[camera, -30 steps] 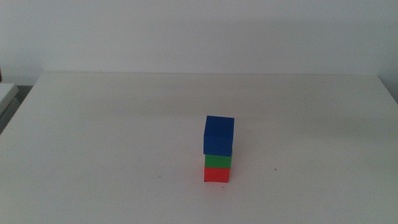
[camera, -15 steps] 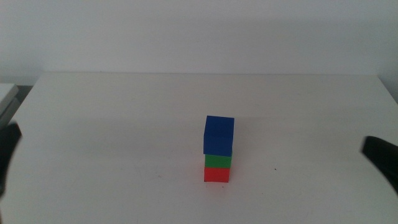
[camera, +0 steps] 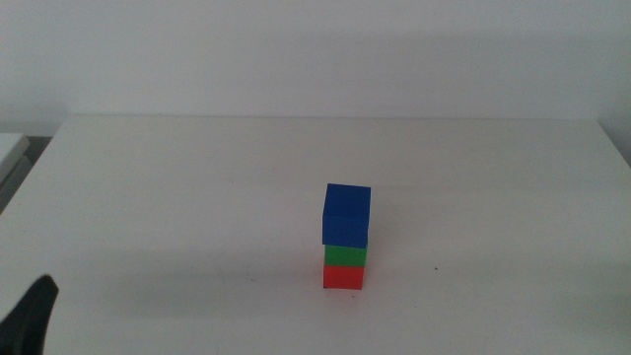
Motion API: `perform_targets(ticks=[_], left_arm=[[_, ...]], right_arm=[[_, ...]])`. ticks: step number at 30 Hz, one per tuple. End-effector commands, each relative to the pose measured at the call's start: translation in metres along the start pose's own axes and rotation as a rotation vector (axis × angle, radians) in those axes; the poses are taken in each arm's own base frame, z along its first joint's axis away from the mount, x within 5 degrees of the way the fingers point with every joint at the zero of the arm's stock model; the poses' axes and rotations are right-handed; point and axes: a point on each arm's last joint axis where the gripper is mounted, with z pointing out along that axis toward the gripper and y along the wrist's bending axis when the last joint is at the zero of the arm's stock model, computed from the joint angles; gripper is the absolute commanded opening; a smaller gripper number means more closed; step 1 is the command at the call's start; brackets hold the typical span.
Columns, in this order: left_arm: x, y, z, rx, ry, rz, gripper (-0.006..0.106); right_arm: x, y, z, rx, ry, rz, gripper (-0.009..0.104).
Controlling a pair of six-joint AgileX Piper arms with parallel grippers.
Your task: Stack red cubes first, then green, then blue cubes in a specific spot.
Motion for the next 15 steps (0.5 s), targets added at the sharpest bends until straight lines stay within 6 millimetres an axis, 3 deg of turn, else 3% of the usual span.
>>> perform_targets(ticks=[1,7,15], left_arm=[[0.010,0.000,-0.002,-0.002,-0.032,-0.012,0.094],[0.030,0.000,-0.001,-0.008,0.048,-0.014,0.094],[0.027,0.001,-0.001,-0.012,0.019,-0.014,0.094]], right_arm=[[0.012,-0.001,0.003,0.012,0.022,0.013,0.083],[0.021,-0.002,0.004,0.015,0.053,0.009,0.083],[0.017,-0.001,0.004,0.008,0.008,0.017,0.083]])
